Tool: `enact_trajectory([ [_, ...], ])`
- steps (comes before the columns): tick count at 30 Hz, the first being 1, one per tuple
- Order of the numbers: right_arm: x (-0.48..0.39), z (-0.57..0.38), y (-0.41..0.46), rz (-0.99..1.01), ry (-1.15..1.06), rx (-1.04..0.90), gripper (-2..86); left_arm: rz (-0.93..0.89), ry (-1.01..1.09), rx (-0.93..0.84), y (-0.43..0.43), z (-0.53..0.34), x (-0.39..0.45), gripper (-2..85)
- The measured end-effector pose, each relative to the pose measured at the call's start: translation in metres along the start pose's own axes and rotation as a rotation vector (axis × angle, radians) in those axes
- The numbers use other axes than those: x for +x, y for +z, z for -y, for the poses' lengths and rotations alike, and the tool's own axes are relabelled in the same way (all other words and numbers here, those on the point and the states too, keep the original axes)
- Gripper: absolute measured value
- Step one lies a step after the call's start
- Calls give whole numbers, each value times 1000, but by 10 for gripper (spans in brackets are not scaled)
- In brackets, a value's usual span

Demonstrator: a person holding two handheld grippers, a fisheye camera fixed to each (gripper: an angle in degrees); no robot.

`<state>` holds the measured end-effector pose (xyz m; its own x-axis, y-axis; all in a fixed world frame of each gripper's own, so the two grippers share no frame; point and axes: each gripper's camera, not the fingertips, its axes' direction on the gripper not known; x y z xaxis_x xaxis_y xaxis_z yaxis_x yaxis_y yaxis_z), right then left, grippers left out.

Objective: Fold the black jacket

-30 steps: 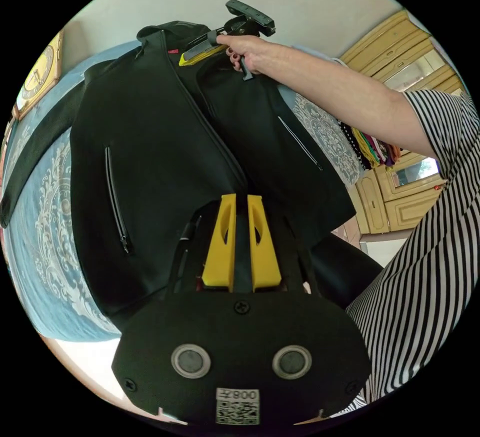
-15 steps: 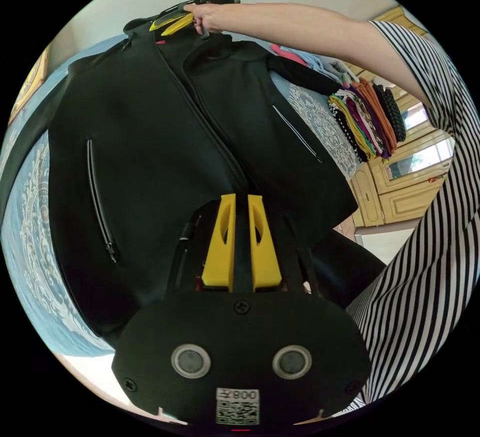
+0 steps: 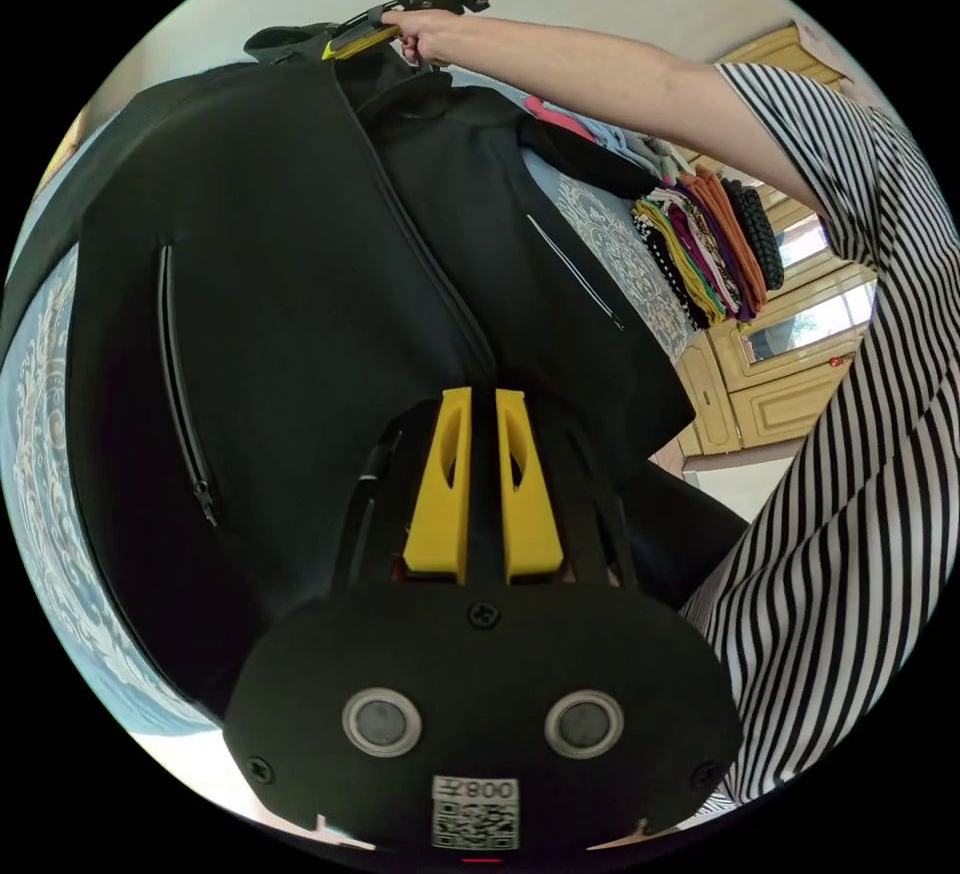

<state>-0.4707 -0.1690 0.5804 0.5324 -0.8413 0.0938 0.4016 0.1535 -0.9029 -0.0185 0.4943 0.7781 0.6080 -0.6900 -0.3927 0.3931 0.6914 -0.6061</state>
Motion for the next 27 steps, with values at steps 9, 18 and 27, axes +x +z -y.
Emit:
enact_trajectory([
  [9,-8,9,50,-54,96,-122,57,-41,-63,-24,16,-12,-12,72],
  [18,-1,-66,-60,104,149,85,26,83,-133,156,-43,-58,-4,68],
  [27,-213,-303,14,252,-323,-432,3,339,-432,99,-63,-125,-53,21],
])
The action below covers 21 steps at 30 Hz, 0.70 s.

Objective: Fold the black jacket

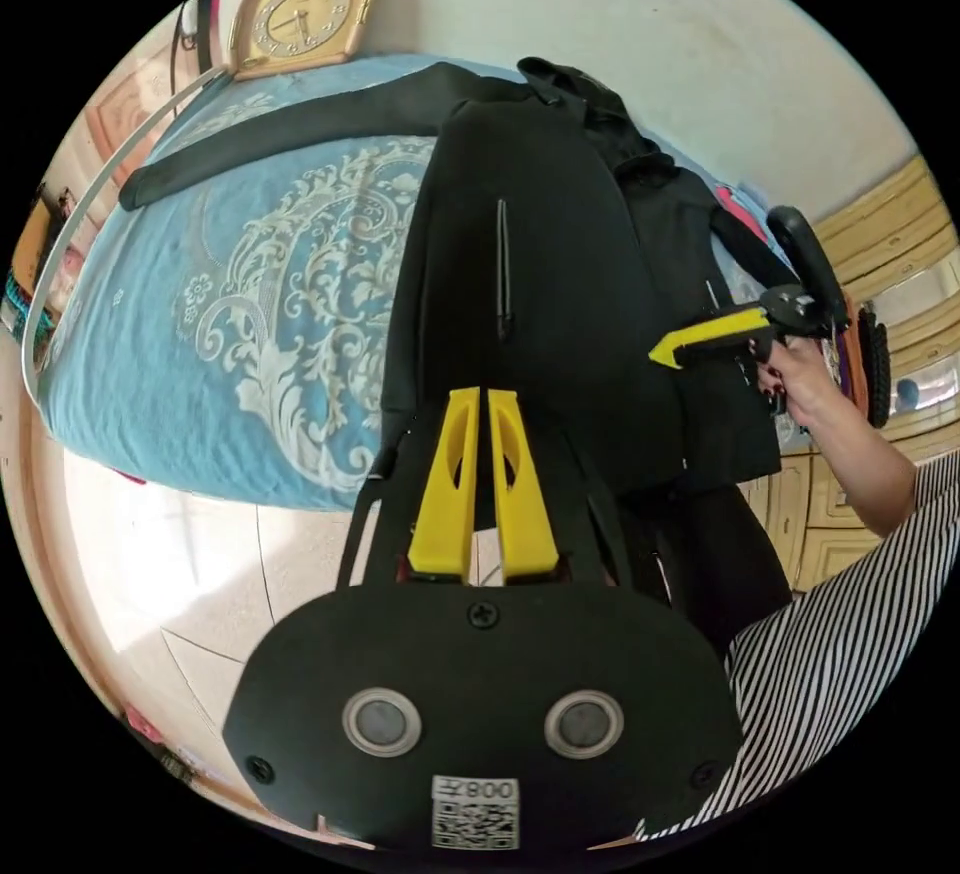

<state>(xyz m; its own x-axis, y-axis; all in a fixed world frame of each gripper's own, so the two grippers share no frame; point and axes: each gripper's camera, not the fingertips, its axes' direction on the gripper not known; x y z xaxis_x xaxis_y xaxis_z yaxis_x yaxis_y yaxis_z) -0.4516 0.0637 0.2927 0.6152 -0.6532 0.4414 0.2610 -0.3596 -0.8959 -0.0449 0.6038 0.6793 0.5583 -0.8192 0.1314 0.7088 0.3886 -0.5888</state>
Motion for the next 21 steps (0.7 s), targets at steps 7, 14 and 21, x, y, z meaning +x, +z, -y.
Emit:
enact_trajectory([
  [7,-14,-36,-7,-132,129,51,14,-133,22,47,-12,-9,6,26],
  [14,-7,-90,-7,-134,295,36,98,-315,174,-57,6,-27,69,38],
  [21,-7,-100,4,-244,278,-12,43,-363,202,-93,9,-37,80,42],
])
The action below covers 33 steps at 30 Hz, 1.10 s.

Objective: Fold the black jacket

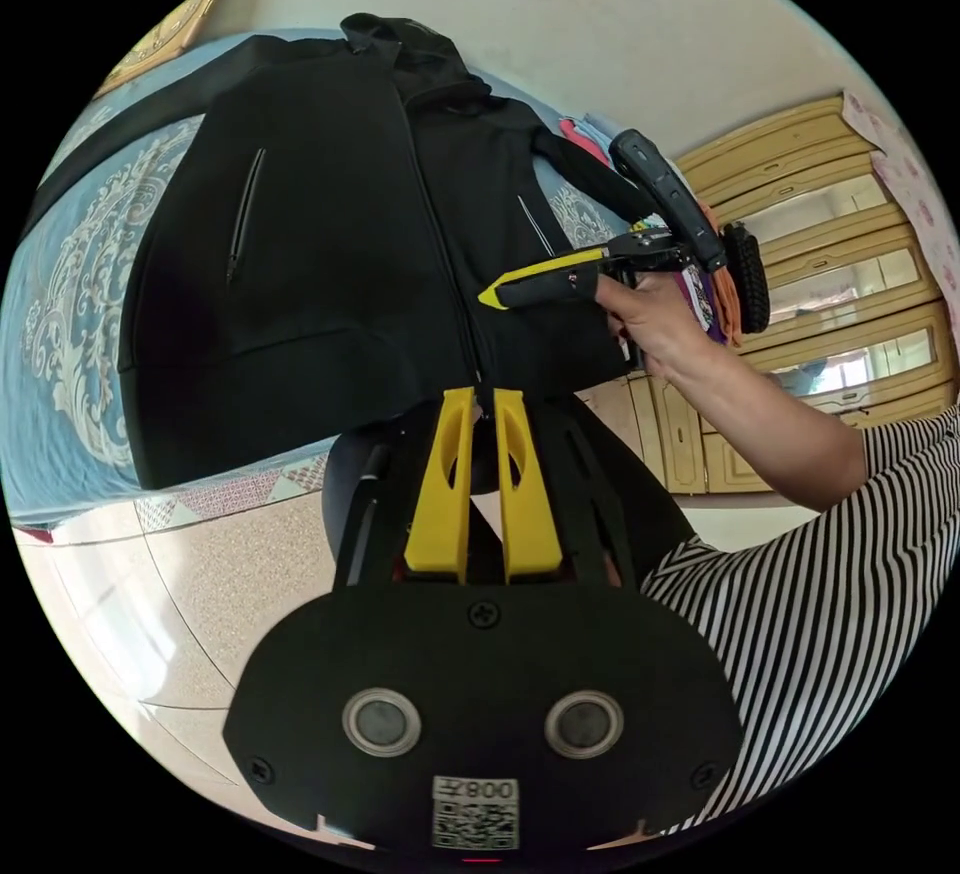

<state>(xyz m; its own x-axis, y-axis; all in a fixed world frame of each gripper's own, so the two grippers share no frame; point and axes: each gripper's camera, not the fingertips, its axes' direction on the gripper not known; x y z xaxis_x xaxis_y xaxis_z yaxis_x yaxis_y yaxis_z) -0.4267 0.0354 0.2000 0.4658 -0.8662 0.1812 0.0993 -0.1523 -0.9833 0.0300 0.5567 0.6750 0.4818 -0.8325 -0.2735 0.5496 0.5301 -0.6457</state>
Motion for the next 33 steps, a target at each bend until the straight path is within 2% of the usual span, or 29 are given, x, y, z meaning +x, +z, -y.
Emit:
enact_trajectory([
  [3,27,-15,-14,106,48,47,18,-34,0,15,-4,4,-3,49],
  [8,98,-62,-50,464,151,216,8,-150,10,36,9,33,-9,106],
  [11,129,-87,-68,596,177,308,7,-210,20,28,26,58,-11,119],
  [13,141,-95,-73,620,186,321,8,-267,21,8,37,71,-12,103],
  [15,147,-98,-73,641,170,315,10,-314,39,-25,48,80,-11,49],
  [19,167,-98,-66,639,189,272,23,-257,38,-52,54,81,-7,36],
  [22,202,-96,-84,562,274,358,59,-251,55,-44,53,79,-5,33],
  [28,283,-11,-131,477,370,473,111,-210,104,-58,55,85,-1,31],
  [33,351,61,-152,571,491,582,119,-186,150,-96,62,90,-2,31],
])
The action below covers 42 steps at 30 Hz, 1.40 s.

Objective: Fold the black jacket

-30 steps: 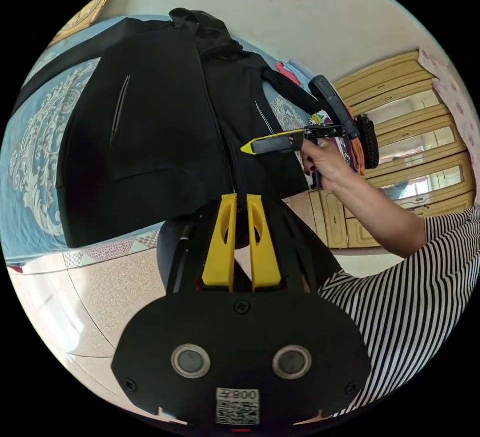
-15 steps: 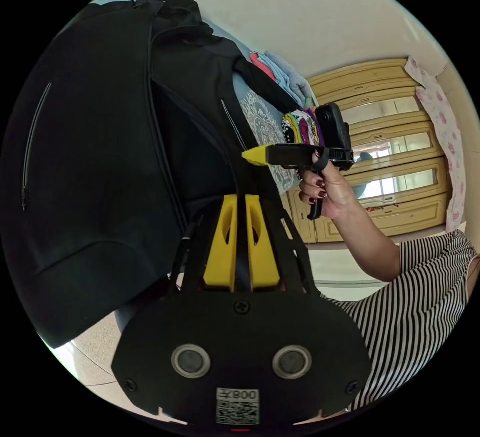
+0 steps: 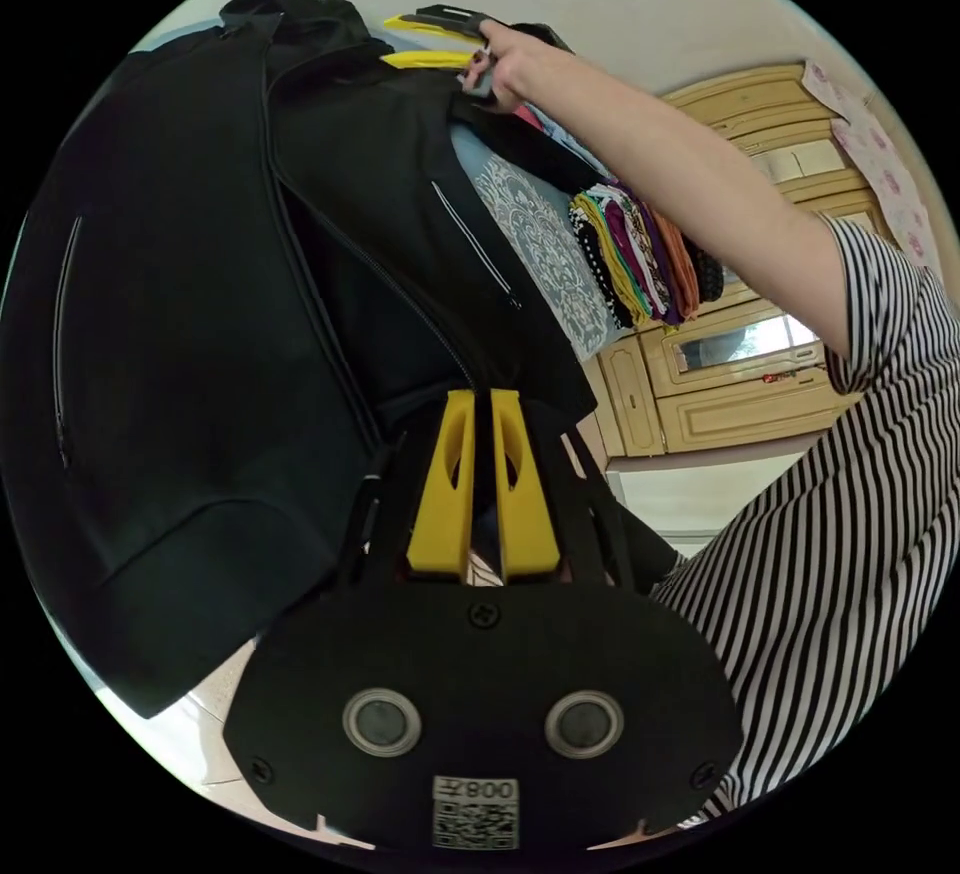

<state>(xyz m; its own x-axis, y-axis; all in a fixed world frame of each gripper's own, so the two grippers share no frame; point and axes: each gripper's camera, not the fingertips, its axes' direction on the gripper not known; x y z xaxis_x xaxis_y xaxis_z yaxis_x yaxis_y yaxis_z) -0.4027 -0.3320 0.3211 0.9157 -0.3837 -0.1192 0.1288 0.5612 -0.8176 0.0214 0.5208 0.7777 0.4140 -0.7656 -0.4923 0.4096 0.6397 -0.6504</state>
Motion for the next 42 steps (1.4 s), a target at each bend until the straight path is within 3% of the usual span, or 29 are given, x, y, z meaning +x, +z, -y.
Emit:
enact_trajectory([
  [10,56,65,13,59,187,67,72,-24,41,-36,4,6,-11,31],
  [13,44,71,11,32,131,34,52,-22,55,-22,-1,7,-8,31],
  [19,-15,72,-43,146,-31,260,32,18,59,86,-35,4,-6,29],
  [24,-89,90,-43,77,-197,280,30,24,-60,140,-58,-10,-35,29],
  [30,-144,103,45,-68,-332,164,29,-9,-205,123,-52,-23,-77,30],
  [35,-161,106,156,-308,-414,-35,28,-62,-252,98,-40,-26,-94,32],
  [42,-157,112,223,-471,-420,-133,29,-127,-260,119,-41,-32,-100,36],
])
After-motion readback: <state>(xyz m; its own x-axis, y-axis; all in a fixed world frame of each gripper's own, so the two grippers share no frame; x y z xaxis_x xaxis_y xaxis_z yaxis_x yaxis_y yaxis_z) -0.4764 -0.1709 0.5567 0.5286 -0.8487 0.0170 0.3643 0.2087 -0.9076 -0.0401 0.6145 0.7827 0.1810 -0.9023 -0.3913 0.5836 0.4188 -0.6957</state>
